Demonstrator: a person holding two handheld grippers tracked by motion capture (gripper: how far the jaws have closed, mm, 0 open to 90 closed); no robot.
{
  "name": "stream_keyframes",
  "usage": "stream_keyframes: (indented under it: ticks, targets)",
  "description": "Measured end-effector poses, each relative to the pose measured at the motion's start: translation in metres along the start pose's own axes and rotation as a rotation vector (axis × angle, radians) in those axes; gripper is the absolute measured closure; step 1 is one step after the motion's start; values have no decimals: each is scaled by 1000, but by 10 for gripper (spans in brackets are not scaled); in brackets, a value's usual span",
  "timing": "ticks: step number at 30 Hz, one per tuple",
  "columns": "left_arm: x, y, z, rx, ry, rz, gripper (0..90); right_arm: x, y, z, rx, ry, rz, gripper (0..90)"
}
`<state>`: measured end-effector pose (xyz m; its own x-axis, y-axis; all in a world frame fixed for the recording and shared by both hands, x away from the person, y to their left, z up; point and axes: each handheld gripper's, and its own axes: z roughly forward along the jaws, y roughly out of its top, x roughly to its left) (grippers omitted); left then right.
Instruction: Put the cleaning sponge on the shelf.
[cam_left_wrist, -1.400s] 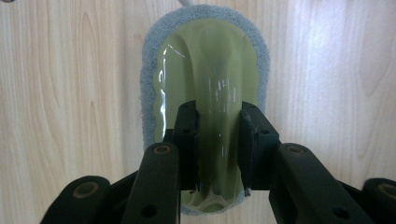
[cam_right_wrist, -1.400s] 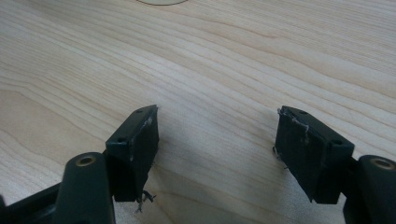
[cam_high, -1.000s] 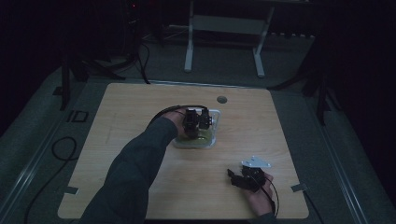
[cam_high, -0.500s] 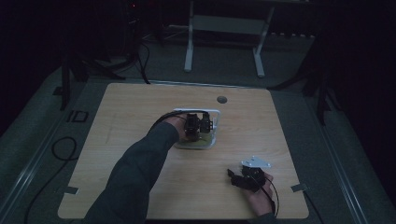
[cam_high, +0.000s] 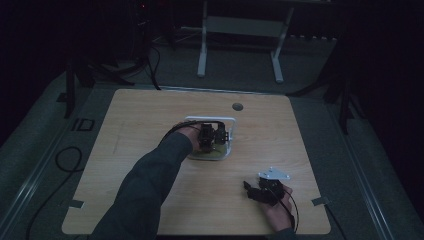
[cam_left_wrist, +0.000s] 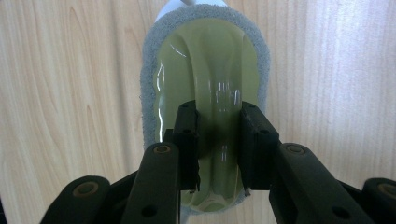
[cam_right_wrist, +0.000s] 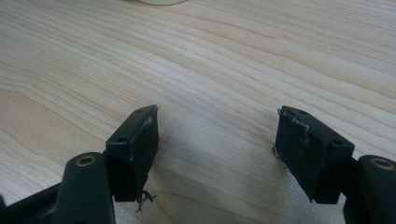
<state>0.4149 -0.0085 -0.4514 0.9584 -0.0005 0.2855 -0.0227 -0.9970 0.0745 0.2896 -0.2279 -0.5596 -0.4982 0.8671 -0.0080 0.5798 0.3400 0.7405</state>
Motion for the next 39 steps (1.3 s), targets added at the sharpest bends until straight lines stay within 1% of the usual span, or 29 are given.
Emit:
stream_keyframes:
  ticks: [2, 3, 4, 16, 18, 24, 26, 28, 32, 34, 36, 39]
  targets:
    - [0, 0, 0, 2, -1, -3, 713, 0, 0, 0, 0, 0, 0, 299]
    - [0, 1, 2, 1, 10, -8, 712, 0, 0, 0, 0, 0, 0, 299]
    - [0, 1, 2, 3, 11, -8, 712, 0, 0, 0, 0, 0, 0, 299]
    - [-1, 3, 7, 10, 39, 3, 708, 0, 0, 0, -1, -1, -1, 299]
    - [-1, 3, 7, 12, 56, 6, 707, 0, 0, 0, -1, 0, -1, 299]
    - [-1, 4, 8, 18, 81, 12, 704, 0, 0, 0, -1, 0, -1, 299]
    - [0, 4, 9, 29, 91, 3, 702, 0, 0, 0, -1, -1, -1, 299]
    - [1, 4, 9, 30, 103, -2, 702, 0, 0, 0, -1, 0, -1, 299]
    - [1, 4, 9, 28, 107, -6, 692, 0, 0, 0, -1, -1, -1, 299]
    - [1, 5, 9, 27, 111, -2, 682, 0, 0, 0, -1, -1, -2, 299]
    - [0, 5, 9, 24, 104, -13, 664, 0, 0, 0, -2, -1, -2, 299]
    - [0, 5, 7, 23, 97, -19, 629, 0, 0, 0, -1, 0, -2, 299]
